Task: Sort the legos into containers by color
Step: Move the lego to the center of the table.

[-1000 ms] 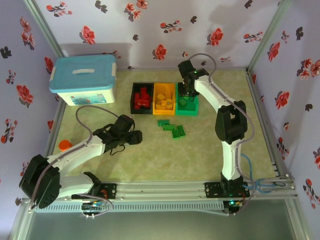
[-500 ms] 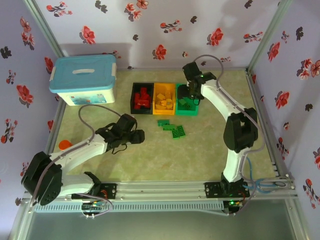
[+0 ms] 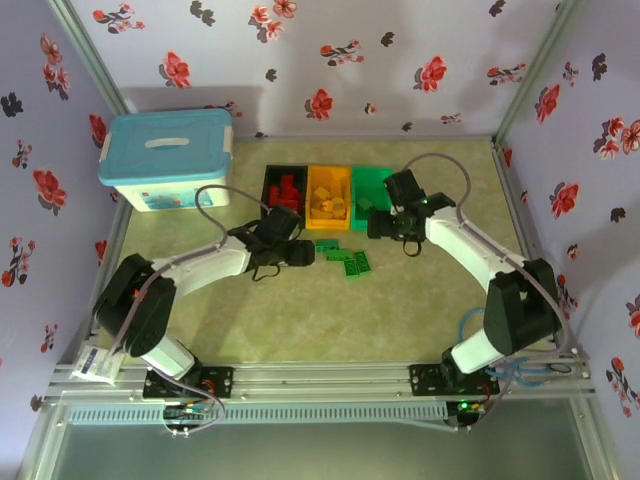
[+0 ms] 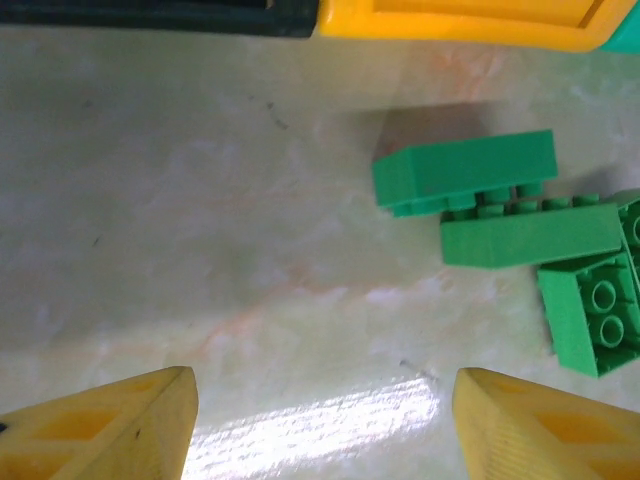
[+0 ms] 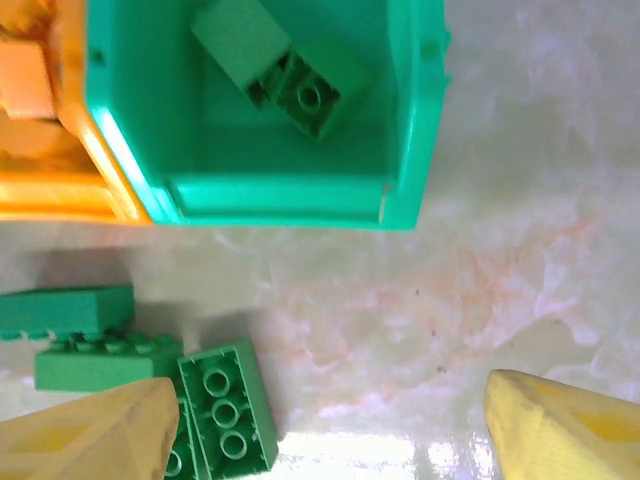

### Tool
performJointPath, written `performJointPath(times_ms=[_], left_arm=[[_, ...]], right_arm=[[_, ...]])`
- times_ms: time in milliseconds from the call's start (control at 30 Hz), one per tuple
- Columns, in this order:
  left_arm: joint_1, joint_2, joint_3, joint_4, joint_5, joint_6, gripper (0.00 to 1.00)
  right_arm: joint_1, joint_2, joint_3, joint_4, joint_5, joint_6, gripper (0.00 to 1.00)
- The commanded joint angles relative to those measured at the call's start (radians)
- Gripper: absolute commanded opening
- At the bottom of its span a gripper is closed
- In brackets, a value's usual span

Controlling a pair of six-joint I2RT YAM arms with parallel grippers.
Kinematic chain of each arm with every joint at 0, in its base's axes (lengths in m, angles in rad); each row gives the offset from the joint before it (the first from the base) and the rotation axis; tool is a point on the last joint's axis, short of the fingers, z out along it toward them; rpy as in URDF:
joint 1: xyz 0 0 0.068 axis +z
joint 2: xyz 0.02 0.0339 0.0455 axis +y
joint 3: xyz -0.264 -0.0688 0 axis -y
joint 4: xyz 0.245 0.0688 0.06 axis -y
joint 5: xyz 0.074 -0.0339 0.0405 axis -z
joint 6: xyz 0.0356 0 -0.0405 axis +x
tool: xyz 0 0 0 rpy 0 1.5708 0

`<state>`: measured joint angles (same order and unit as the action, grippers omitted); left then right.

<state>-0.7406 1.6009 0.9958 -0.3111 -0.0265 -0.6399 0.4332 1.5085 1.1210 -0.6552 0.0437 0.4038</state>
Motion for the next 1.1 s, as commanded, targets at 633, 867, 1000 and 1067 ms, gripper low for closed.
performJointPath(times_ms=[633,867,1000,1067], left_arm=[[0.017,0.352,0.448,-0.138,-0.001,0.207,0.68],[0.017,0.389,0.465,-0.136,0.006,0.212,0.66],[0.014,0.393,0.429,-0.11,0.019,0.199,0.66],[0.015,0.399,0.409,-0.099,0.017,0.197,0.66]], right_arm=[[0.022,-0.208,-0.301,0.099,-0.022,0.095,0.81],[0.022,-0.213,-0.305,0.106,-0.031,0.103,0.81],[0.022,-0.214,-0.31,0.112,-0.036,0.107,0.81],[0.022,-0.214,-0.309,0.112,-0.038,0.107,0.81]])
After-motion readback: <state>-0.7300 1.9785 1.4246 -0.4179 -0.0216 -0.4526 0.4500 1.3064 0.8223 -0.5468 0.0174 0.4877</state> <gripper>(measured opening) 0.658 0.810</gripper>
